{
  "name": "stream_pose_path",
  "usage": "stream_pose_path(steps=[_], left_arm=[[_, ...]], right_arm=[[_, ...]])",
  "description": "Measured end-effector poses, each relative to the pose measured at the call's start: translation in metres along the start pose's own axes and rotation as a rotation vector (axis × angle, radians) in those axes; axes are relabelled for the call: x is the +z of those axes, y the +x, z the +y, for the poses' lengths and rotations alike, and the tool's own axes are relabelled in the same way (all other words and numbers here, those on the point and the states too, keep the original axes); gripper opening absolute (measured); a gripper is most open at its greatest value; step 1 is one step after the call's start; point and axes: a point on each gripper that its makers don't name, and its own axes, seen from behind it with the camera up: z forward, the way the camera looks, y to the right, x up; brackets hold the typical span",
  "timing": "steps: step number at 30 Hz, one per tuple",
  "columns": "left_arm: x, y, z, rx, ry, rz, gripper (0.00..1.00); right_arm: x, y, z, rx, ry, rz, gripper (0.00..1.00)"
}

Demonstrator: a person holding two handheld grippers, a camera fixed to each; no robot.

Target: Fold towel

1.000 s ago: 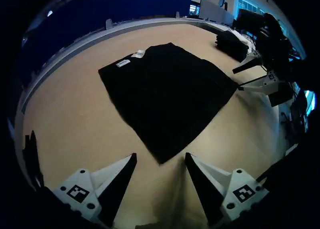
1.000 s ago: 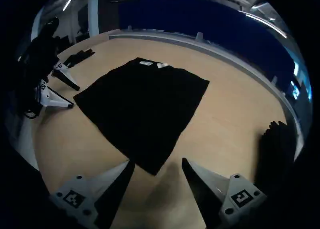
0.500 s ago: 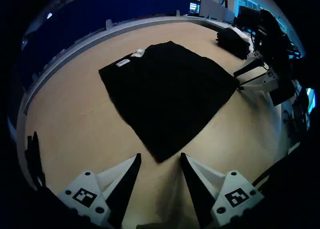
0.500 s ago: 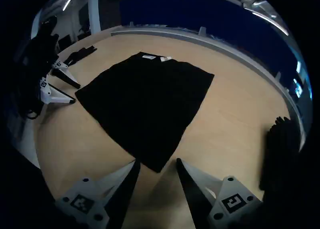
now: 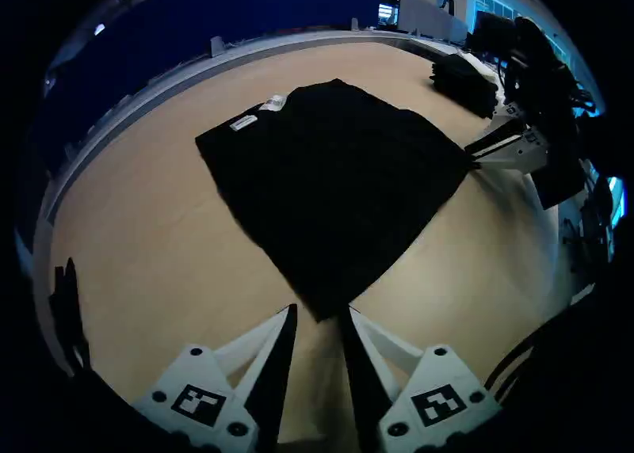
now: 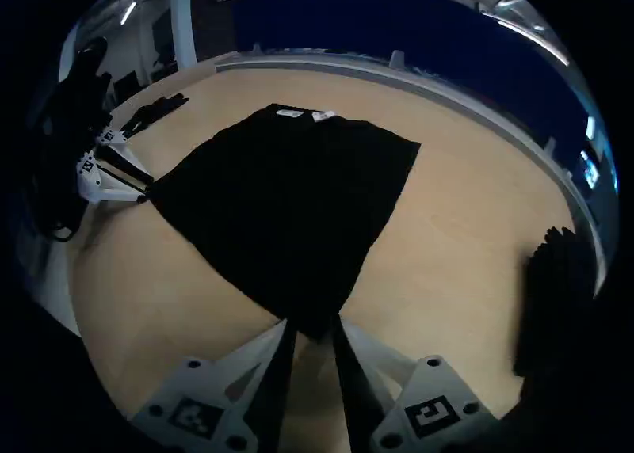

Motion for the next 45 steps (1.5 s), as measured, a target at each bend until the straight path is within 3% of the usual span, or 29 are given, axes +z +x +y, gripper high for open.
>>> stream_pose_path(steps=[6, 24, 33, 38, 45], left_arm=[[0.001, 0.0, 0.001, 0.002, 0.005, 0.0, 0.29], [0.007, 0.006, 0.003, 0.035, 0.009, 0.003, 0.29], [0.005, 0.006, 0.006, 0.032, 0.007, 0.009, 0.11], [0.001, 0.007, 0.005, 0.019, 0.007, 0.008, 0.09], [-0.007, 0.01, 0.004, -0.038, -0.006, 0.02, 0.08]], right_arm=[[0.0, 0.0, 0.0, -0.002, -0.006, -0.007, 0.26], [0.0, 0.002, -0.001, -0.016, -0.002, -0.013, 0.26], [-0.001, 0.001, -0.003, -0.006, 0.013, -0.014, 0.16], [0.0, 0.001, -0.004, -0.001, 0.021, -0.013, 0.15], [-0.002, 0.006, -0.004, 0.02, 0.032, -0.001, 0.14]])
